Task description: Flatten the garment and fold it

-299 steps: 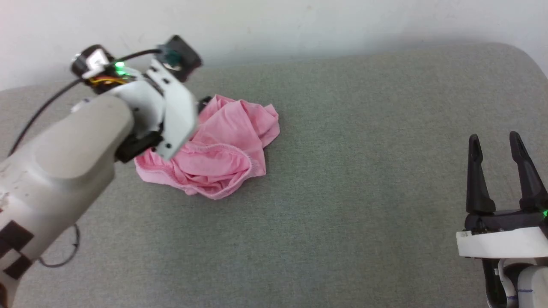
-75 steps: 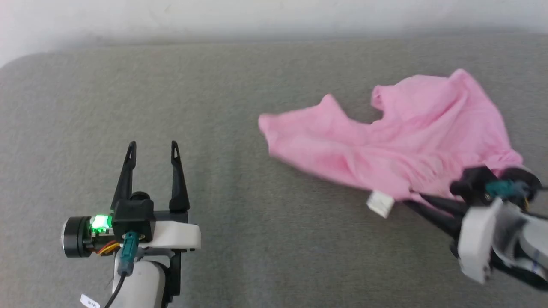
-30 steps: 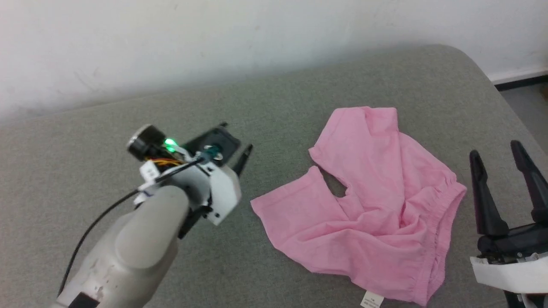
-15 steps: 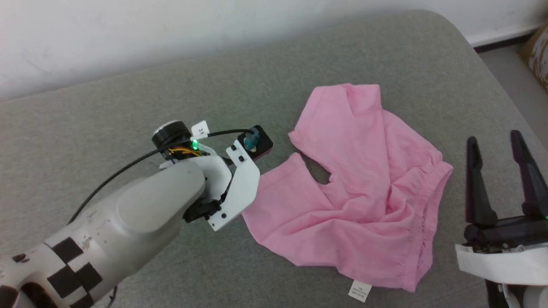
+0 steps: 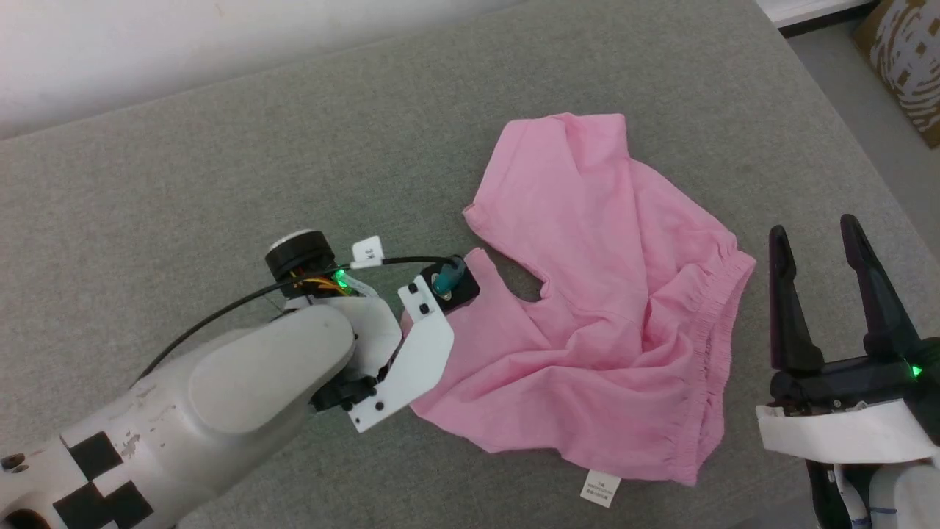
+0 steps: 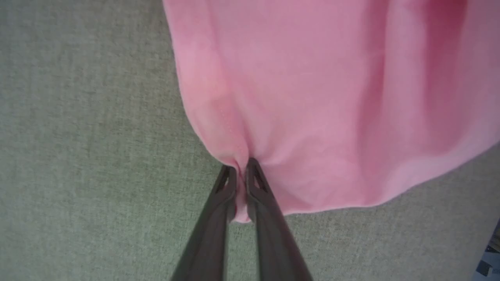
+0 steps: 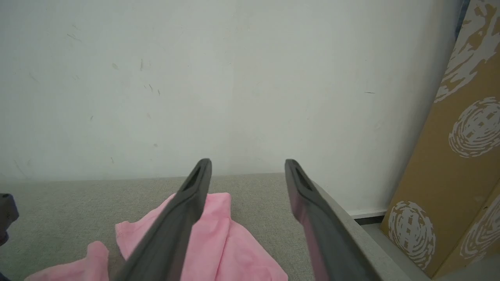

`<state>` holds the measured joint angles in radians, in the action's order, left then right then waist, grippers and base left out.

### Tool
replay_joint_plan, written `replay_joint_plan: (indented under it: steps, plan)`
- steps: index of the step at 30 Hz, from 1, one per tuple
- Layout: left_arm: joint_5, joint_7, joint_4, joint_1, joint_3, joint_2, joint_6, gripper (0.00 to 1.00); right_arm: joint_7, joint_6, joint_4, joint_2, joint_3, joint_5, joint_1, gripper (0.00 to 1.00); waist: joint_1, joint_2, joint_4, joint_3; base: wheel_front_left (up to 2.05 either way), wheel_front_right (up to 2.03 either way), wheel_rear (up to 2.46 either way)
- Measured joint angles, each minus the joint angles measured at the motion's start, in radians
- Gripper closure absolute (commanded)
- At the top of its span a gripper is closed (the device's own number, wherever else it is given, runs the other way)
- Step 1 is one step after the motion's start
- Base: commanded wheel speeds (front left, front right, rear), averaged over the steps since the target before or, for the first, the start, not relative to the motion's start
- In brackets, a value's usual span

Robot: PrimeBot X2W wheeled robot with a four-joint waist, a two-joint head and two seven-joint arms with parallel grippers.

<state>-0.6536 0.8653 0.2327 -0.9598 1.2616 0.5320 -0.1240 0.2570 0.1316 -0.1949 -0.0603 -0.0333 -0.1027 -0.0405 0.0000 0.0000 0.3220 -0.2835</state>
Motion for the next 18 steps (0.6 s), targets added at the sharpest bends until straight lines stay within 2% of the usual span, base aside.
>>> replay_joint_plan:
  steps: [5, 10, 16, 18]
  plan:
    - [-0.069, -0.243, 0.053, -0.002, 0.006, 0.017, 0.000, 1.00, 0.000, 0.000, 0.009, 0.002, -0.019, 0.007, 0.008, 0.00, 0.0001, 0.0000, -0.020, 0.016, 0.00, 0.00, 0.00]
    - [-0.112, -0.407, 0.118, 0.005, -0.049, 0.083, 0.002, 1.00, 0.000, 0.000, 0.011, 0.003, -0.033, 0.012, 0.033, 0.00, 0.0000, 0.0000, -0.068, 0.046, 0.00, 0.00, 0.00]
    - [-0.176, -0.515, 0.169, 0.117, -0.115, 0.193, 0.069, 1.00, 0.000, 0.000, 0.016, 0.001, -0.027, 0.016, 0.051, 0.00, -0.0001, 0.0000, -0.130, 0.084, 0.00, 0.00, 0.00]
    - [-0.210, -0.534, 0.182, 0.160, -0.139, 0.226, 0.103, 1.00, 0.000, 0.000, 0.020, 0.000, -0.028, 0.018, 0.056, 0.00, -0.0001, 0.0000, -0.148, 0.094, 0.00, 0.00, 0.00]
